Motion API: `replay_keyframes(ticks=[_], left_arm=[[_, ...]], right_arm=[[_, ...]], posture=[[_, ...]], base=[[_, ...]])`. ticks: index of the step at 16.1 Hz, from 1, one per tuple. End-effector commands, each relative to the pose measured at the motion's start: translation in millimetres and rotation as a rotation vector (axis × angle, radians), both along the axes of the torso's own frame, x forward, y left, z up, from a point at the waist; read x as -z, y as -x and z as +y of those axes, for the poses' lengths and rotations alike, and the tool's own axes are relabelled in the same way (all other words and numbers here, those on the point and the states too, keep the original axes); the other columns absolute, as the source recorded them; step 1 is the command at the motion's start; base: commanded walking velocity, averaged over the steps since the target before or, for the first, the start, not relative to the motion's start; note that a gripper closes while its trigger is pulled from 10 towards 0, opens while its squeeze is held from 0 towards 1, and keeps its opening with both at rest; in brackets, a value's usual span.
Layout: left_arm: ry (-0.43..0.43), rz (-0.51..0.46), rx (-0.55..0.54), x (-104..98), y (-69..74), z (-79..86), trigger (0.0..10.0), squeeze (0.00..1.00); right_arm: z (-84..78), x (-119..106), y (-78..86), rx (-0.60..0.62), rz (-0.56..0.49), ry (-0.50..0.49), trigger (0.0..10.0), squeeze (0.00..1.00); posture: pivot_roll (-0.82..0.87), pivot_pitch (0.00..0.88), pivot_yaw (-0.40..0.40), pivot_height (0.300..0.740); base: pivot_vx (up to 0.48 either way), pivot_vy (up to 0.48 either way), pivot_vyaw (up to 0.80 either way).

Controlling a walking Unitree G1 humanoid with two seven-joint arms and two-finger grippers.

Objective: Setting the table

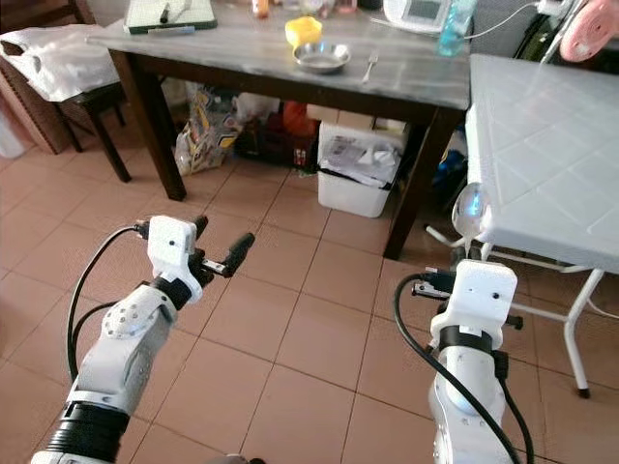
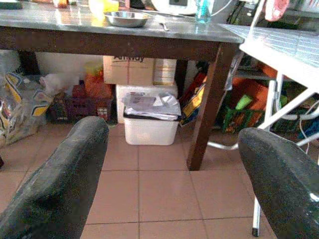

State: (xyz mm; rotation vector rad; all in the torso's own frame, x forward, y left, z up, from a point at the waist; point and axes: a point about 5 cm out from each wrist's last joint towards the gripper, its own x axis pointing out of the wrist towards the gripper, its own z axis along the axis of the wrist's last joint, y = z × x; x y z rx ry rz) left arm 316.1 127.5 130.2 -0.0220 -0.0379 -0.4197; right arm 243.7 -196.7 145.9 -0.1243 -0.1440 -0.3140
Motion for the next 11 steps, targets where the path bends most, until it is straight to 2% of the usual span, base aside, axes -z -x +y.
replay_keyframes(ticks=[1, 7, 11], left_arm=[[0.001, -0.021, 0.016, -5.1, 0.4, -0.8, 10.0, 0.0], [0.008, -0.012, 0.038, -3.2, 1.4, -4.9, 10.0, 0.0], [0.013, 0.004, 0.068, 1.8, 7.6, -12.3, 10.0, 0.0]], right_arm=[[-1.0, -3.8, -0.6, -0.001, -0.016, 0.008, 10.0, 0.0], [-2.0, -4.6, -1.7, 0.0, -0.018, 0.018, 10.0, 0.0], [-2.2, -4.2, -0.4, 0.003, -0.017, 0.019, 10.0, 0.0]], posture=[[0.19, 0.121, -0.021, 0.74], [0.19, 0.114, -0.021, 0.74], [0.19, 0.117, -0.017, 0.74]], base=[[0.349, 0.0, 0.0], [0.371, 0.0, 0.0], [0.378, 0.0, 0.0]])
